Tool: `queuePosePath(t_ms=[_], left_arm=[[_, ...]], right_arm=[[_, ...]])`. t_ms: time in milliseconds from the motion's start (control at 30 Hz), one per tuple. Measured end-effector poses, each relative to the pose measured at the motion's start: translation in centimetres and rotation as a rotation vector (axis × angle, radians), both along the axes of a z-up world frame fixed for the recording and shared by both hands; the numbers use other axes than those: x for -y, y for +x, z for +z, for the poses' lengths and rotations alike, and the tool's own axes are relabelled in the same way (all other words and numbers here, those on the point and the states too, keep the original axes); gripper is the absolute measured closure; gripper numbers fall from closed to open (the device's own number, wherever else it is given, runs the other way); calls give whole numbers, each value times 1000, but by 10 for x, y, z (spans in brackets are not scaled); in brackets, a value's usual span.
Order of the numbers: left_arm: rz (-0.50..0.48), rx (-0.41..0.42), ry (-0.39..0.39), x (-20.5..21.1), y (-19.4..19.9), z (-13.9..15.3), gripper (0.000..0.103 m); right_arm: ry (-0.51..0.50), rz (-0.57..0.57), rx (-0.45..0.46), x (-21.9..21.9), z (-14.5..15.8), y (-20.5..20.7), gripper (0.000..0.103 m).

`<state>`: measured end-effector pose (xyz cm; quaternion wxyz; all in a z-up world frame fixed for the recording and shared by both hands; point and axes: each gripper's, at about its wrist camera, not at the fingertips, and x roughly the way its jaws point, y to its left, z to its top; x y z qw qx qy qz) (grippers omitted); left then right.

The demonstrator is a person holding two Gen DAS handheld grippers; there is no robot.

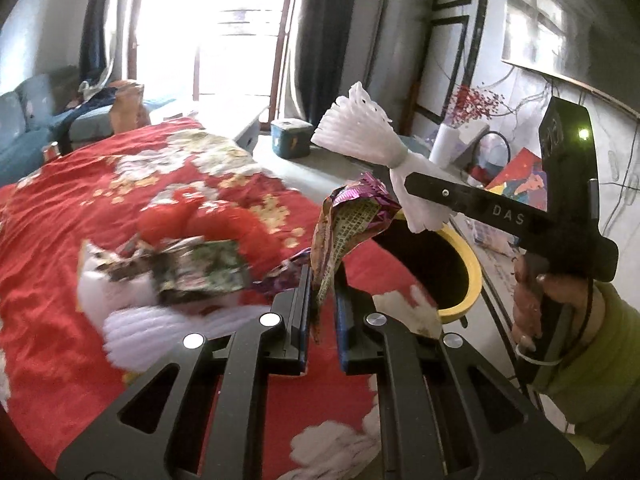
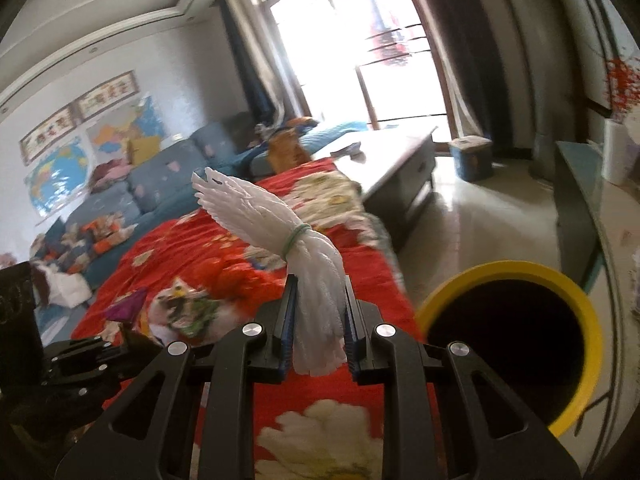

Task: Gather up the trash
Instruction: 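Carry the foam sleeve and wrapper in both tools over the yellow-rimmed bin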

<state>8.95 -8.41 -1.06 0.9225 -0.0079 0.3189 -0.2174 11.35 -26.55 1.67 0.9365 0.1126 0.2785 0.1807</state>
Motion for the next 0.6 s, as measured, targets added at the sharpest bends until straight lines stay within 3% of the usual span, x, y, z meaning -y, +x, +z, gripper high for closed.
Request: queuePosePath(t_ms=[600], left_arm=[[-88,-40,-7,75,44,-4,97]], right_arm=[[34,-262,-75,92,-28,5,83]])
